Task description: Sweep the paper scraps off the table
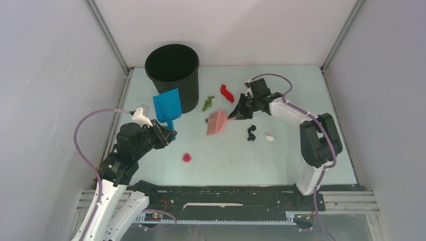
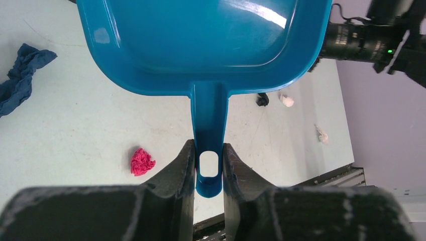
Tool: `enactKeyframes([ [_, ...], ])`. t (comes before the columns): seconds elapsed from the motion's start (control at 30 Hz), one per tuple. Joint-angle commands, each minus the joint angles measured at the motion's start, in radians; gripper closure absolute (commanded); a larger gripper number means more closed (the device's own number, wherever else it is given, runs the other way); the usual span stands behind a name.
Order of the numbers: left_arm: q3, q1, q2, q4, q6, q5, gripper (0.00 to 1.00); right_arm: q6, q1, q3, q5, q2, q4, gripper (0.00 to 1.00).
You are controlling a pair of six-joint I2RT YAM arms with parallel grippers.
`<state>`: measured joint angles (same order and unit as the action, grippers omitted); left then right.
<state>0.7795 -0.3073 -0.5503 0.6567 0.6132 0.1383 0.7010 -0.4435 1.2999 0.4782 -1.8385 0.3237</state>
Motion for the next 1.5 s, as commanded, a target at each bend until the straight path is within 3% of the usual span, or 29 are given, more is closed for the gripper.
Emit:
enactKeyframes([
  [0.0,-0.014,0.000,-0.033,-0.082,0.000,0.032,1.00,-0.176,0.097,-0.029,0.012,0.128,0.240,1.00],
  [0.2,-0.044,0.000,-0.056,-0.130,-0.015,0.039,1.00,-0.376,0.297,-0.175,0.053,0.320,0.407,1.00],
  [0.43,-0.069,0.000,-0.104,-0.182,-0.018,0.067,1.00,-0.540,0.466,-0.126,0.208,0.461,0.601,1.00],
  [0.53,-0.075,-0.001,-0.120,-0.193,-0.016,0.081,1.00,-0.576,0.464,-0.061,0.248,0.475,0.597,1.00],
  [0.67,-0.080,-0.001,-0.110,-0.184,-0.017,0.087,1.00,-0.541,0.449,0.006,0.216,0.470,0.465,1.00],
  [0.9,-0.076,-0.003,-0.085,-0.143,-0.009,0.084,1.00,-0.323,0.345,0.157,0.167,0.291,0.105,1.00],
  [1.07,-0.075,-0.019,-0.062,-0.113,0.006,0.076,1.00,-0.199,0.262,0.325,0.128,0.066,-0.032,1.00],
  [1.3,-0.071,-0.036,-0.032,-0.059,0.007,0.066,1.00,0.035,0.254,0.561,0.121,-0.269,-0.035,1.00],
  [1.47,-0.074,-0.044,-0.023,-0.043,0.001,0.057,1.00,0.014,0.257,0.491,0.079,-0.286,0.004,1.00],
])
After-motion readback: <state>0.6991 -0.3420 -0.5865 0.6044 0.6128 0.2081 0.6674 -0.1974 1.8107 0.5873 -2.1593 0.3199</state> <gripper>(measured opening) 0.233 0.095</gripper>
